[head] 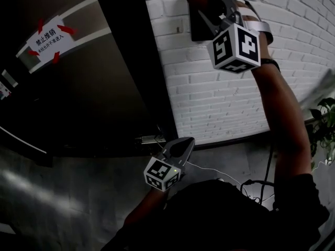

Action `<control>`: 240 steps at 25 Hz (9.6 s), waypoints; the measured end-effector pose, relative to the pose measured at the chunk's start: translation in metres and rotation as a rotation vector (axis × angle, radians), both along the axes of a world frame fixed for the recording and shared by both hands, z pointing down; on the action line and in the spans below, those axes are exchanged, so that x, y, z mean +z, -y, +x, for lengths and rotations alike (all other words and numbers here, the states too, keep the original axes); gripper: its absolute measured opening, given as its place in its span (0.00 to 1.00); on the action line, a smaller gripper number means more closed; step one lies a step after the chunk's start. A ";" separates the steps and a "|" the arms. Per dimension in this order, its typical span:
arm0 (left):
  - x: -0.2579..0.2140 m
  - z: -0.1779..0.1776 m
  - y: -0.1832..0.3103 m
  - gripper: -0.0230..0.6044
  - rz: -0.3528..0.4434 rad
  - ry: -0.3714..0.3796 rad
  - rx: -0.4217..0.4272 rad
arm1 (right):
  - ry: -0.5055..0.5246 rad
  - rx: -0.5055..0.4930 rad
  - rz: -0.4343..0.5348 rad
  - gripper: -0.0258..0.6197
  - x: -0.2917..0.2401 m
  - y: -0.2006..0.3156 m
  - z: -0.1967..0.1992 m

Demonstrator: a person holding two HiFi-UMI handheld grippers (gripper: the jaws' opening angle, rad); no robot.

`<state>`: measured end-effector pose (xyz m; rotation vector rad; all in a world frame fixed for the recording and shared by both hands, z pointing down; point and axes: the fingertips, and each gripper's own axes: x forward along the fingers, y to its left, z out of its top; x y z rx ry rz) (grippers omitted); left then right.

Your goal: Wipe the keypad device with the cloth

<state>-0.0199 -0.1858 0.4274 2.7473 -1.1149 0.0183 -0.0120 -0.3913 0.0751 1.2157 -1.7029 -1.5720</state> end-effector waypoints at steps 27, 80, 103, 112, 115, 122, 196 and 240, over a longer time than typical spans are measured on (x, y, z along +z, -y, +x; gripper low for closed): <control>0.002 -0.007 0.009 0.06 -0.030 0.002 -0.015 | 0.014 -0.020 -0.122 0.26 0.080 0.002 0.001; 0.000 -0.015 0.000 0.06 -0.023 0.006 -0.042 | -0.041 0.004 -0.308 0.26 0.171 -0.010 0.004; 0.002 -0.022 -0.004 0.06 -0.024 -0.009 -0.066 | 0.005 0.041 -0.049 0.26 0.004 0.001 0.001; 0.002 -0.021 -0.002 0.06 -0.022 0.000 -0.065 | 0.009 0.036 -0.078 0.26 0.023 0.003 0.001; 0.002 -0.019 -0.003 0.06 -0.026 -0.003 -0.059 | 0.004 0.034 -0.091 0.26 0.036 0.003 0.001; 0.002 -0.017 -0.002 0.06 -0.030 -0.001 -0.050 | -0.007 0.028 -0.130 0.26 0.069 0.003 0.000; -0.009 -0.038 -0.070 0.06 0.016 -0.016 -0.063 | 0.899 -0.343 -1.004 0.26 0.311 -0.273 0.064; 0.001 0.039 -0.175 0.06 0.025 0.012 -0.200 | 0.942 -0.390 -1.042 0.25 0.358 -0.387 0.162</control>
